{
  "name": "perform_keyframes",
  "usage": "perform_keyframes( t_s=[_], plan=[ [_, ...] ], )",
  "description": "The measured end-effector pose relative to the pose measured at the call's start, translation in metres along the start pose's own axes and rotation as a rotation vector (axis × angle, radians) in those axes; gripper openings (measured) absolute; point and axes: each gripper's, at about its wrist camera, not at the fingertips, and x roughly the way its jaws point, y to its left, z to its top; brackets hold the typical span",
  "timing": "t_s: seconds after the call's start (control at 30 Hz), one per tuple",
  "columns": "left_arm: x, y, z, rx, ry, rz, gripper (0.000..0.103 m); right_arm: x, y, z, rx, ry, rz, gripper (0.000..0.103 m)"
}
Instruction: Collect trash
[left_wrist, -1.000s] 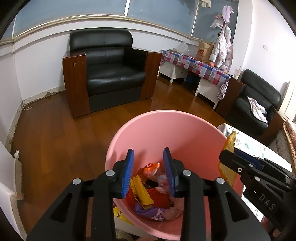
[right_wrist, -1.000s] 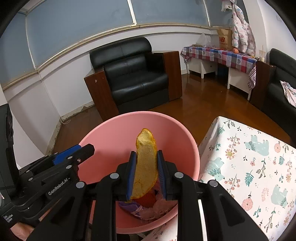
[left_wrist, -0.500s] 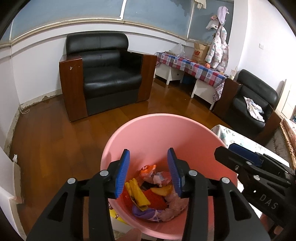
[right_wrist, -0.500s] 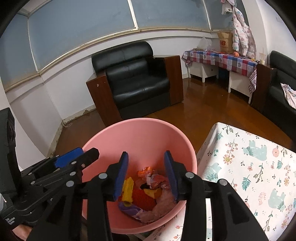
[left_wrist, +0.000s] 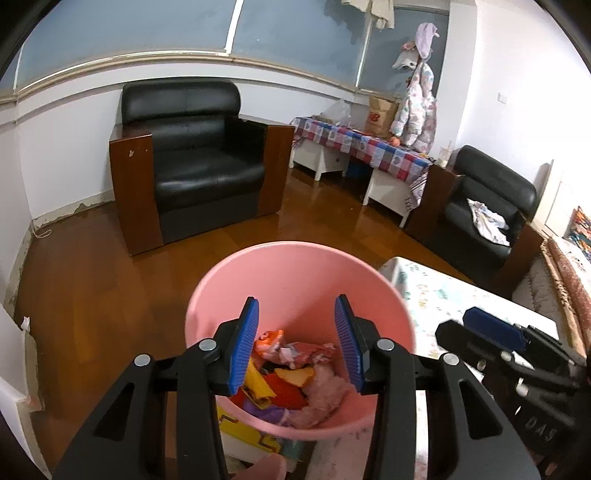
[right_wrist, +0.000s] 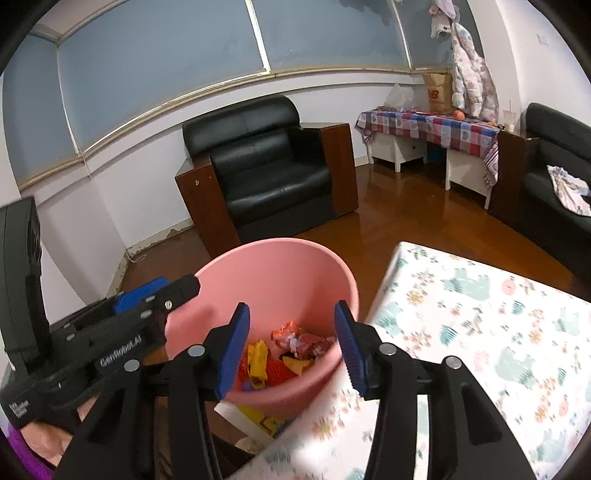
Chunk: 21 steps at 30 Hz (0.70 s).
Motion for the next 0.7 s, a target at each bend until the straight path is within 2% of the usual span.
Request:
perform_keyframes(
  t_s=[0.33,0.7],
  plan=[
    [-0.043,-0.041,-0.004,0.062,-0.066,-0.037,0.043,-0.059,0.004,-0.028,-0.031,-0.024,-0.079,0.054],
    [-0.068,-0.071,-0.015,0.11,-0.073,-0.061,0.043,-0.114,-0.013,-0.057,0.023,-0.05,-0.156,0.054]
  ],
)
